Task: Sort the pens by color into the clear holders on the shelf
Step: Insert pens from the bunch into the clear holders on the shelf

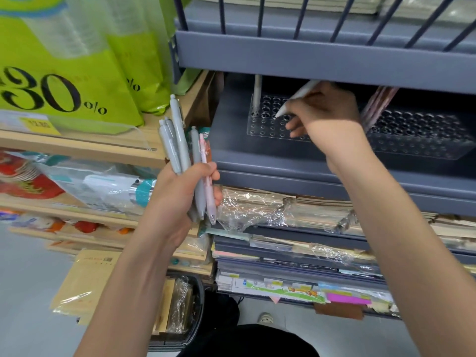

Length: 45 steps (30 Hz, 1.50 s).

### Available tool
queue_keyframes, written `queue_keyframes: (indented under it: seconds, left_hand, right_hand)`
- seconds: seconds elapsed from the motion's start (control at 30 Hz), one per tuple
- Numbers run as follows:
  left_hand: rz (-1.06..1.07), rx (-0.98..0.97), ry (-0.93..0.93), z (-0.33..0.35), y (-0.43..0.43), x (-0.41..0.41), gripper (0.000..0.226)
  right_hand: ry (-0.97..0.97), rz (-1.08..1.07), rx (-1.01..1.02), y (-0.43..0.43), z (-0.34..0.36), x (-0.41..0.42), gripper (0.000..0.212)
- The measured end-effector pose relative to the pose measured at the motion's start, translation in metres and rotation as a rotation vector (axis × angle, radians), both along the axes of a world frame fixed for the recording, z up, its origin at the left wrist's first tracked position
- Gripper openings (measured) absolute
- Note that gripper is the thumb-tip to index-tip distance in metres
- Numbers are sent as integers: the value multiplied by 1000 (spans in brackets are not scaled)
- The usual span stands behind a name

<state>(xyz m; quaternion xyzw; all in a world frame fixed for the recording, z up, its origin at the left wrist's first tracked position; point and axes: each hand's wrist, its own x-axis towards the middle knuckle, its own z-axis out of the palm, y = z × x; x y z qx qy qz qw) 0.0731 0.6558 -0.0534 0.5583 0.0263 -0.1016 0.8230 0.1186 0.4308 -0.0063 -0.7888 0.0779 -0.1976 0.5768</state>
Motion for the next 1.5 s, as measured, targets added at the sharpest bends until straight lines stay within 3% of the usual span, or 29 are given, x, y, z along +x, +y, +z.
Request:
queue_keyframes:
  seconds: [0.23, 0.33, 0.47, 0.63, 0.93, 1.13, 1.37, 1.5]
  left_hand:
    - [9, 36, 8, -7, 11, -4, 8]
    - [-1, 47, 5, -10, 15, -4, 10]
    - [-14, 45, -3, -13, 16, -4, 9]
    - [-21, 41, -2, -14, 16, -4, 9]
    - [-45, 63, 10, -14, 12, -4, 6]
    - [-66, 72, 5, -15, 12, -3, 3]
    - [-81, 78, 9, -13, 9, -2, 6]
    - [-96, 89, 5, -13, 8, -2, 7]
  right_hand:
    - [42, -113, -447, 16, 6, 27, 28]
    - [96, -113, -556, 20, 3, 37, 21]
    - [107, -110, -694, 22, 3, 45, 30]
    - [137, -20, -827, 21, 4, 52, 25]
    - [230, 50, -875, 25, 11, 54, 18]
    - [204, 1, -785, 23, 13, 58, 49]
    - [164, 22, -815, 23, 8, 60, 26]
    - [99, -24, -735, 19, 1, 60, 32]
